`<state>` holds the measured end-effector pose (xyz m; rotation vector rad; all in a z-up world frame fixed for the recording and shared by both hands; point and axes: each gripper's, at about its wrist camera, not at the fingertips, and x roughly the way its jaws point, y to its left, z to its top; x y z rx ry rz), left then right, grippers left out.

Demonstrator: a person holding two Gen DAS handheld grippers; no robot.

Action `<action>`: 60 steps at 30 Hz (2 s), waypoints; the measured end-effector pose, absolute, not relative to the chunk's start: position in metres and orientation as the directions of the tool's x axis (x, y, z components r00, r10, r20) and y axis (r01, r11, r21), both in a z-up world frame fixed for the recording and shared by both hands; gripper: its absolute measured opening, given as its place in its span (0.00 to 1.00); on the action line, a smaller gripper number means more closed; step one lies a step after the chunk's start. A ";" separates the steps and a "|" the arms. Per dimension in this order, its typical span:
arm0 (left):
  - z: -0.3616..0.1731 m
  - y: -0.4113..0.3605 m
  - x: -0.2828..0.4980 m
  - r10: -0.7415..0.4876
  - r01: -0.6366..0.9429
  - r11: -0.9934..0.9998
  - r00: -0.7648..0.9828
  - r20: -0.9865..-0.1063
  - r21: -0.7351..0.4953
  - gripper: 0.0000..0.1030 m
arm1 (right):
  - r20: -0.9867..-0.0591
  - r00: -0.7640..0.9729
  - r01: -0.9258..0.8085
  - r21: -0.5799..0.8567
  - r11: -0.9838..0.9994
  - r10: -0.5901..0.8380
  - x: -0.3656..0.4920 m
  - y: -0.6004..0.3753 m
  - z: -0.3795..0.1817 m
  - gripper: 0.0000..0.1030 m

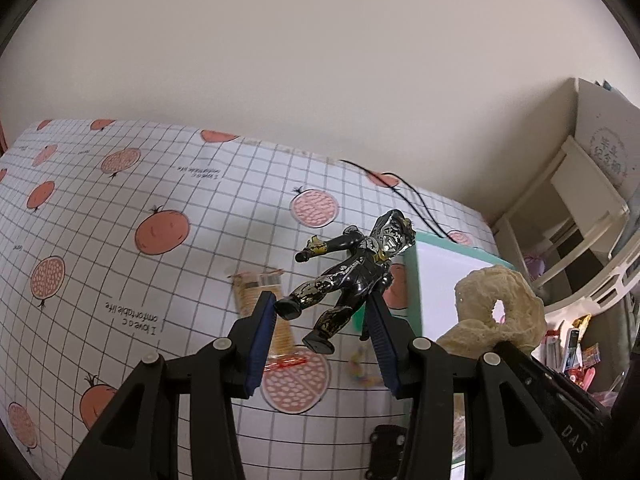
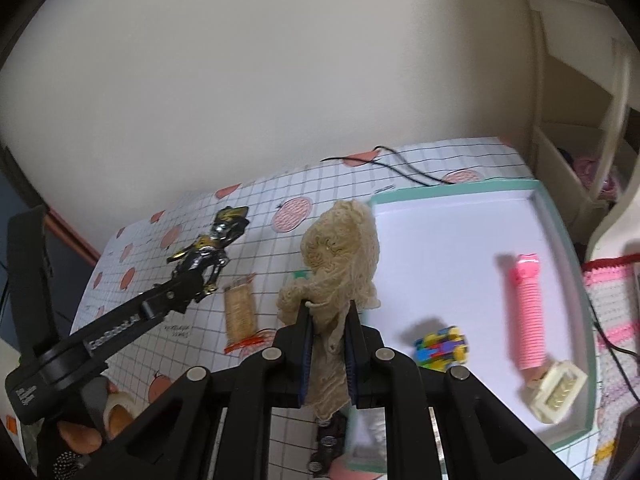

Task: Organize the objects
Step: 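Lift and carry the action figure and lace over the white tray with both tools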

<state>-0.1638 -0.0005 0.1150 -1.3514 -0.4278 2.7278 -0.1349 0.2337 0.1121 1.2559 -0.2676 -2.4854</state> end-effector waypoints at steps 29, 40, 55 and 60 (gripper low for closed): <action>0.103 0.110 -0.176 0.287 -0.100 -0.953 -0.598 -0.749 -0.286 0.46 | -0.709 -0.669 0.006 0.293 -0.956 -0.222 -0.149 0.340 0.111 0.15; 0.071 0.130 -0.197 0.280 -0.097 -0.957 -0.542 -0.792 -0.272 0.46 | -0.756 -0.622 0.006 0.256 -0.967 -0.204 -0.163 0.337 0.079 0.15; 0.044 0.146 -0.212 0.269 -0.099 -0.962 -0.497 -0.825 -0.255 0.46 | -0.802 -0.560 -0.005 0.252 -0.968 -0.206 -0.173 0.333 0.052 0.15; 0.046 0.147 -0.213 0.264 -0.102 -0.964 -0.500 -0.825 -0.247 0.46 | -0.811 -0.548 -0.009 0.251 -0.968 -0.205 -0.175 0.332 0.046 0.15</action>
